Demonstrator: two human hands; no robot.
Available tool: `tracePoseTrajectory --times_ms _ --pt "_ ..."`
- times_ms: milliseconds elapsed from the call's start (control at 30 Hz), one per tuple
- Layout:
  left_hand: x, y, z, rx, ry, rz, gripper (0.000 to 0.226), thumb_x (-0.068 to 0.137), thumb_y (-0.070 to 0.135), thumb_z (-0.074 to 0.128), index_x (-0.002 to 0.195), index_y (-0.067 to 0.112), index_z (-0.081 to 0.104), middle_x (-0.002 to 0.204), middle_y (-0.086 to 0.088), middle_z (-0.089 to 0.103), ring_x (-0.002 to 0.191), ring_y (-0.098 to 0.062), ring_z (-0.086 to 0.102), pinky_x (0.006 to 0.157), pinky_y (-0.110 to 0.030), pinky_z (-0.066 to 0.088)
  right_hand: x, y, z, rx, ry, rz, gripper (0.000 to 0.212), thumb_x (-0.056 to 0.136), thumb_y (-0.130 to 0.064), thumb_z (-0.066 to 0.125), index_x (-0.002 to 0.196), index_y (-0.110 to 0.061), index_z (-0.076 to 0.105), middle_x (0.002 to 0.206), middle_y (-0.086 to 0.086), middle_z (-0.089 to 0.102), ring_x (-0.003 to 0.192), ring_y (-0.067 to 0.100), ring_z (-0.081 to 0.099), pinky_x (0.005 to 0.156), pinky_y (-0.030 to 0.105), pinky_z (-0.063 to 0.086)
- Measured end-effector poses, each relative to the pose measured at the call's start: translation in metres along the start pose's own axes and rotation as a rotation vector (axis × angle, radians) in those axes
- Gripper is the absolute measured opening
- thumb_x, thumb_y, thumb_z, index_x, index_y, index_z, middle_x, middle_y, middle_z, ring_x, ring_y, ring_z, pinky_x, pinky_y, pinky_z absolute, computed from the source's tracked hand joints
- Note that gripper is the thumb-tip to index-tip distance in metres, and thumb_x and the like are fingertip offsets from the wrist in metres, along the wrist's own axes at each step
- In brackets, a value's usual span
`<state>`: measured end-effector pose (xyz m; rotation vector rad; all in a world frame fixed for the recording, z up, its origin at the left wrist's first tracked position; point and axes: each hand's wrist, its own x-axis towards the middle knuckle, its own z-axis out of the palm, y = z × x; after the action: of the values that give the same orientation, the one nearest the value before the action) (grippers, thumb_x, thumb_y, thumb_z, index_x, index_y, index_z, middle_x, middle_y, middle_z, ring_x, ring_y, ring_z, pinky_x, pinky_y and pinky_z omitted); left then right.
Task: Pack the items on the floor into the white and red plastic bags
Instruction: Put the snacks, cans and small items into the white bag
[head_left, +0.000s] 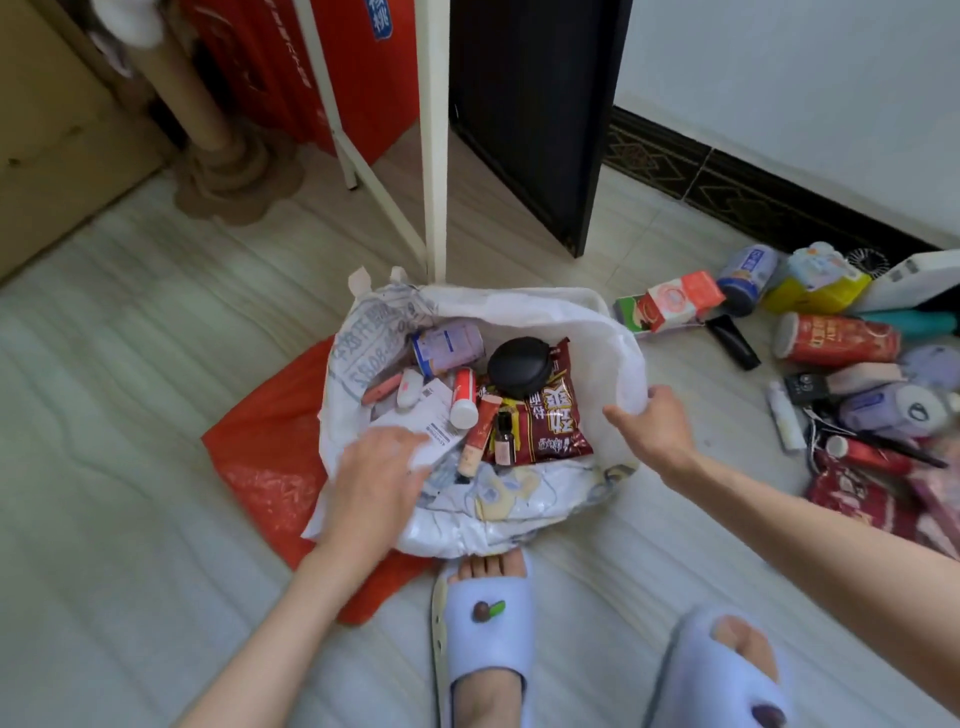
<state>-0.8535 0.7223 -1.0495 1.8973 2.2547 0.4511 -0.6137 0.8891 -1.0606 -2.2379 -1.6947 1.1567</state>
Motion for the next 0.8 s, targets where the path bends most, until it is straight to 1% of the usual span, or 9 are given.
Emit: tracePoseTrajectory --times_ms 67,133,233,300,400,500,600,667,800 --pt "-0.019 0.018 0.014 -0.036 -0.391 0.137 0.035 0.08 0.036 0.058 0.112 0.023 0.059 0.112 0.001 0.057 0.11 -0.023 0.052 0.089 -0.028 0.031 -0.013 0.011 0.007 0.103 -0.173 0.135 0.04 0.085 -0.028 0.061 0.112 0.001 0.053 0.103 0.016 0.059 0.095 0.033 0.057 0.073 0.034 0.044" --pt "-0.03 0.021 0.028 0.039 -0.611 0.118 0.043 0.081 0.035 0.059 0.123 0.026 0.054 0.121 0.005 0.049 0.119 -0.017 0.041 0.096 -0.03 0.024 -0.023 0.018 0.013 0.227 -0.242 0.193 0.023 0.086 -0.019 0.056 0.102 -0.002 0.057 0.099 0.016 0.062 0.09 0.032 0.061 0.07 0.037 0.052" --pt "-0.034 0.018 0.028 0.038 -0.53 0.166 0.033 0.075 0.023 0.06 0.107 0.026 0.064 0.097 0.002 0.06 0.095 -0.021 0.057 0.082 -0.028 0.029 -0.024 0.017 0.011 0.186 -0.137 0.121 0.019 0.084 -0.01 0.052 0.087 0.005 0.062 0.081 0.019 0.064 0.064 0.03 0.064 0.063 0.039 0.058" --pt "-0.033 0.011 0.023 0.013 -0.45 0.191 0.022 0.074 0.03 0.053 0.089 0.028 0.069 0.077 0.006 0.061 0.074 -0.02 0.062 0.071 -0.025 0.031 -0.021 0.012 0.002 0.069 -0.033 0.014 0.022 0.082 -0.012 0.051 0.079 0.007 0.062 0.073 0.021 0.066 0.067 0.036 0.065 0.068 0.045 0.056" --pt "-0.029 0.012 0.004 -0.136 -0.397 0.164 0.029 0.081 0.031 0.041 0.09 0.021 0.067 0.083 0.002 0.064 0.078 -0.022 0.061 0.067 -0.033 0.046 -0.025 0.002 -0.019 -0.038 0.077 -0.173 0.021 0.084 -0.017 0.052 0.079 0.003 0.059 0.075 0.019 0.065 0.074 0.033 0.06 0.067 0.036 0.046" --pt "-0.022 0.021 -0.026 -0.214 -0.218 0.169 0.023 0.085 0.028 0.038 0.094 0.02 0.058 0.087 0.002 0.062 0.08 -0.017 0.056 0.069 -0.03 0.043 -0.035 -0.014 -0.046 -0.044 0.19 -0.343 0.016 0.089 -0.019 0.053 0.092 -0.005 0.06 0.079 0.007 0.055 0.076 0.023 0.047 0.066 0.029 0.03" --pt "-0.019 0.031 -0.051 -0.222 -0.145 0.226 0.017 0.085 0.028 0.04 0.097 0.027 0.052 0.088 0.006 0.066 0.081 -0.01 0.055 0.07 -0.025 0.04 -0.042 -0.024 -0.067 0.006 0.256 -0.436 0.015 0.09 -0.021 0.053 0.092 -0.009 0.062 0.08 0.004 0.055 0.078 0.021 0.048 0.065 0.028 0.029" --pt "-0.018 0.041 -0.06 -0.141 -0.303 0.293 0.019 0.085 0.029 0.043 0.099 0.029 0.056 0.092 0.007 0.068 0.086 -0.012 0.059 0.072 -0.026 0.045 -0.045 -0.02 -0.071 -0.014 0.204 -0.414 0.015 0.089 -0.019 0.054 0.089 -0.008 0.063 0.079 0.006 0.056 0.078 0.024 0.05 0.066 0.029 0.032" --pt "-0.02 0.055 -0.06 -0.024 -0.785 0.182 0.028 0.092 0.025 0.046 0.117 0.029 0.057 0.119 0.007 0.062 0.11 -0.015 0.055 0.09 -0.026 0.041 -0.055 0.015 -0.07 -0.232 -0.002 -0.335 0.013 0.084 -0.011 0.052 0.078 -0.005 0.061 0.077 0.016 0.063 0.075 0.03 0.055 0.062 0.03 0.035"
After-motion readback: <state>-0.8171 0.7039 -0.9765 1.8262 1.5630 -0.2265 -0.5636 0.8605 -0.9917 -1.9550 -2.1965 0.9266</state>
